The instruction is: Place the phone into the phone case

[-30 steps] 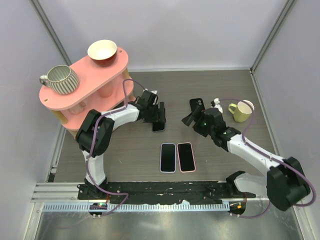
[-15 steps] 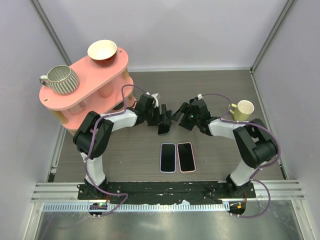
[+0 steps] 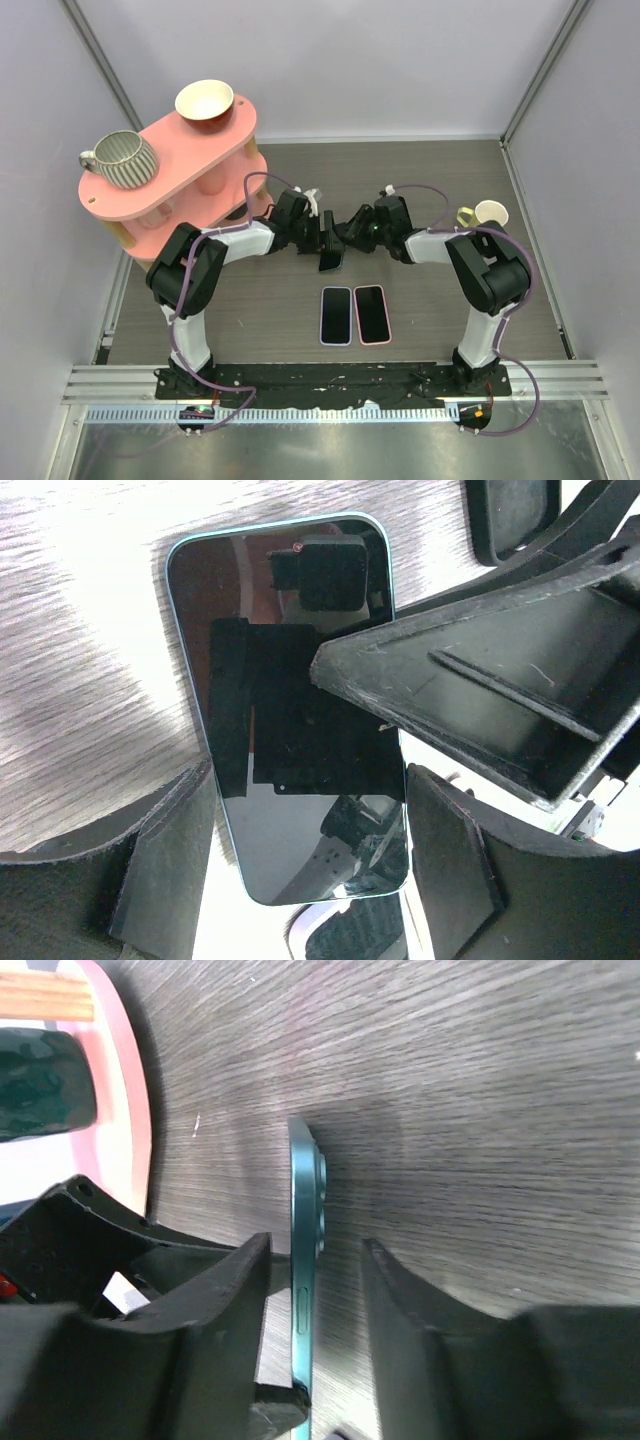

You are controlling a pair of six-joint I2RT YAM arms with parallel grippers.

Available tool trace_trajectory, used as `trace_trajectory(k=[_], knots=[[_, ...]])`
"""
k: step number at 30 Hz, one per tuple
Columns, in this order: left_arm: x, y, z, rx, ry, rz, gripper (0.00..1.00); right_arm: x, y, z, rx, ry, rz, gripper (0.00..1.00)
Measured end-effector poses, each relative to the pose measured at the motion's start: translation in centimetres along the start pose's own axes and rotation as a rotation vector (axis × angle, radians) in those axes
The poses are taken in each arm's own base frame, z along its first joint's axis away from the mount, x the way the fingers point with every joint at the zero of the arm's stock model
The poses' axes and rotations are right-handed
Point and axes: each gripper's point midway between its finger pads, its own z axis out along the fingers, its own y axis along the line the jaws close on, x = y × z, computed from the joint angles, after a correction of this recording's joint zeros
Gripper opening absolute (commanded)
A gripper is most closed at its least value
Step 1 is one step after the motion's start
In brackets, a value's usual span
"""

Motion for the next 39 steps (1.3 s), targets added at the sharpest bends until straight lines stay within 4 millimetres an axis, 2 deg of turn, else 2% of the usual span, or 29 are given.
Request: trace_trajectory(k=[1,2,6,9,13,14,15,20,27,30,33,39], knots=[[0.0,0.0,0.0,0.000,0.001,0.000,0.38,0.0,0.1,0.1,-0.006,0.003,0.001,0.32],[0.0,0.0,0.0,0.000,0.001,0.000,0.40,0.1,0.1,0.2,-0.011,0.005,0.005,0.20],[0.1,-0.1,-0.1,-0.002,0.003,0.000,0.49,0.3,0.8,0.4,-0.047,0.021,0.015,0.02],[0.1,0.0,-0.4,-0.013,0.003,-0.003,0.57,0.4,0.9,0.3,-0.053,0.030,0.012,0.01],[0.1,-0.3,-0.9,-0.010,0.000,-0.002,0.75,0.2,1.4,-0.1,-0.061,0.025,-0.003,0.01],[0.0,-0.5,-1.0,-0.004,-0.001,-0.002,0.85,0.0,1.5,-0.3,-0.062,0.023,-0.012,0.01],[-0.1,-0.6,-1.1,0.001,-0.004,0.000,1.00,-0.1,1.7,-0.5,-0.065,0.020,-0.019,0.01],[-0.5,-2.3,-2.2,0.048,-0.007,0.000,1.00,-2.1,2.0,-1.6,-0.083,-0.018,-0.039,0.01],[-1.8,-5.3,-5.8,0.089,-0.022,0.054,1.00,-8.3,1.0,-4.5,-0.023,-0.145,-0.079,0.01],[-3.0,-6.8,-8.3,0.085,-0.046,0.106,1.00,-11.5,0.6,-7.0,0.045,-0.248,-0.137,0.01],[-4.2,-7.6,-11.0,0.044,-0.092,0.174,1.00,-13.8,0.7,-9.1,0.098,-0.324,-0.202,0.01],[-5.3,-6.9,-15.6,-0.073,-0.188,0.259,1.00,-17.1,0.1,-11.3,0.191,-0.411,-0.315,0.01]])
